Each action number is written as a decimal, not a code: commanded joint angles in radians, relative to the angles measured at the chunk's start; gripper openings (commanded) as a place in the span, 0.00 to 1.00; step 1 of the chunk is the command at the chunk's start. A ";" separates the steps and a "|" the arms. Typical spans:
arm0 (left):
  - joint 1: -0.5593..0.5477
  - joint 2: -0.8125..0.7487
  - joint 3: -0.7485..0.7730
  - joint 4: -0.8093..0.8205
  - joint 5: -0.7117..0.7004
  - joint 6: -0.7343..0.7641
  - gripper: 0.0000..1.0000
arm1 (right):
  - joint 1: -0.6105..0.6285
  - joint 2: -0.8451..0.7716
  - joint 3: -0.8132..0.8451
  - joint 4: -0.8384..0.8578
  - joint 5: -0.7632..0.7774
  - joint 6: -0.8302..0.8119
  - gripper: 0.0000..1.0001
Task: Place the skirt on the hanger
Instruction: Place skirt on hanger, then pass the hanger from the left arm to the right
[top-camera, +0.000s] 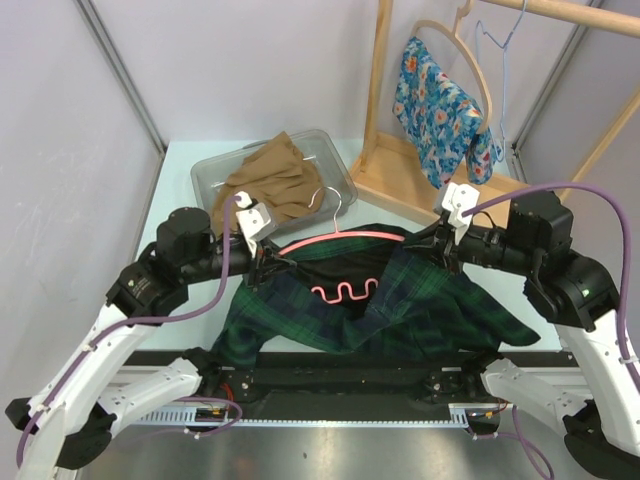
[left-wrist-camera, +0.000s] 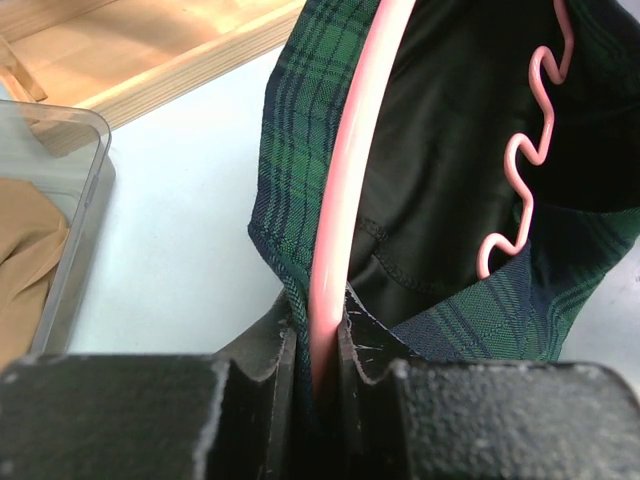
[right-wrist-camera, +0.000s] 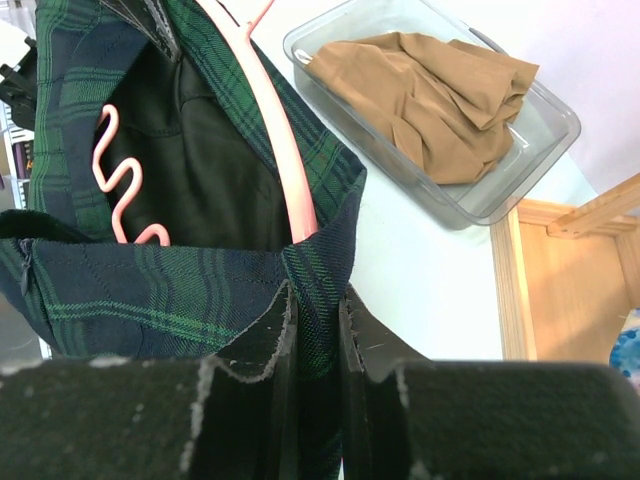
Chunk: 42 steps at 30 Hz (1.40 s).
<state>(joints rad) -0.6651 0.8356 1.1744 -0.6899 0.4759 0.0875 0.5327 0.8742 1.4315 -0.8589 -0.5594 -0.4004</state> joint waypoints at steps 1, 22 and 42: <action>0.005 -0.021 -0.004 0.101 -0.040 -0.028 0.00 | 0.006 -0.011 0.053 0.096 -0.021 0.034 0.00; 0.005 -0.122 0.065 0.148 -0.277 0.096 0.01 | 0.001 0.000 -0.072 0.377 0.268 0.189 0.71; 0.005 -0.027 0.122 0.081 -0.010 0.130 0.00 | 0.039 0.327 0.253 0.238 -0.344 0.151 0.78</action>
<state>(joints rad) -0.6647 0.8093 1.2480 -0.7151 0.3729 0.2379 0.5541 1.1328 1.5700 -0.4923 -0.7792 -0.1963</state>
